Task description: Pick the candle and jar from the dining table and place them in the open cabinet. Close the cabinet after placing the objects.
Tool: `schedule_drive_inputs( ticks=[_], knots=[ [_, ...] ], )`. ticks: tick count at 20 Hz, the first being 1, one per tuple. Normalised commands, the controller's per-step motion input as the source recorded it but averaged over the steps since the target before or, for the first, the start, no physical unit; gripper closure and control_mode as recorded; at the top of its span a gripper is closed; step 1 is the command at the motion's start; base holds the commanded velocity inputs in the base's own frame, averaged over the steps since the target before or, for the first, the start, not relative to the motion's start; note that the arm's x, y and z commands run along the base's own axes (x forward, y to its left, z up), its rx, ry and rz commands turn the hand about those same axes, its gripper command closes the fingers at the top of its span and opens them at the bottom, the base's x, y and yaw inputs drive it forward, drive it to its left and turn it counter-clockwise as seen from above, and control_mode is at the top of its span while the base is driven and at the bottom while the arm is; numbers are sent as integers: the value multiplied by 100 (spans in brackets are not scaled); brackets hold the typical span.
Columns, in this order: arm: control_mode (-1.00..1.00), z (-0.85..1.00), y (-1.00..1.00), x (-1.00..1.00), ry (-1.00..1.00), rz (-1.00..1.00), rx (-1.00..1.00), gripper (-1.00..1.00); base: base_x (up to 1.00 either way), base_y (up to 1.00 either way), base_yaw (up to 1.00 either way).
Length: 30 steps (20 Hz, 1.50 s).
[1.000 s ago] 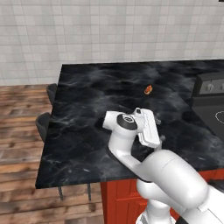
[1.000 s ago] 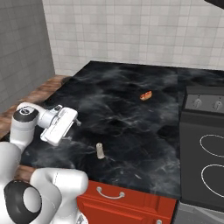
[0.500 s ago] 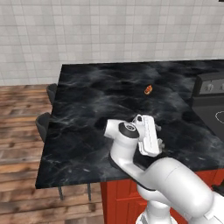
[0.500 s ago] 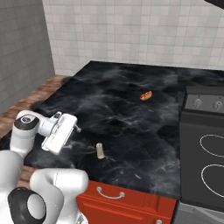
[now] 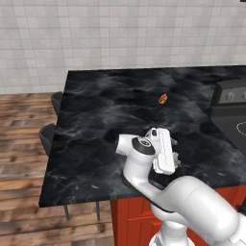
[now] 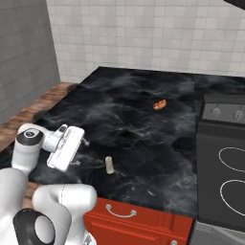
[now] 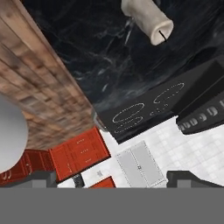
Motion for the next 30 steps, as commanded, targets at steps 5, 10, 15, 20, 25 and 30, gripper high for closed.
schedule_drive_inputs(
  ticks=[5, 10, 15, 20, 25, 30],
  knots=[
    [-100, -15, 0, 19, 4, 0, 0, -100, 0, 0, 0],
    [-100, -25, 0, 23, 8, 0, 0, -100, 0, 0, 0],
    [-100, -17, 0, 27, 13, 0, 0, -100, 0, 0, 0],
    [-100, -14, 0, 34, 15, 0, 0, -100, 0, 0, 0],
    [-100, -20, 0, 28, 12, 0, 0, -100, 0, 0, 0],
    [-100, -31, 0, 14, 6, 0, 0, -100, 0, 0, 0]
  ],
)
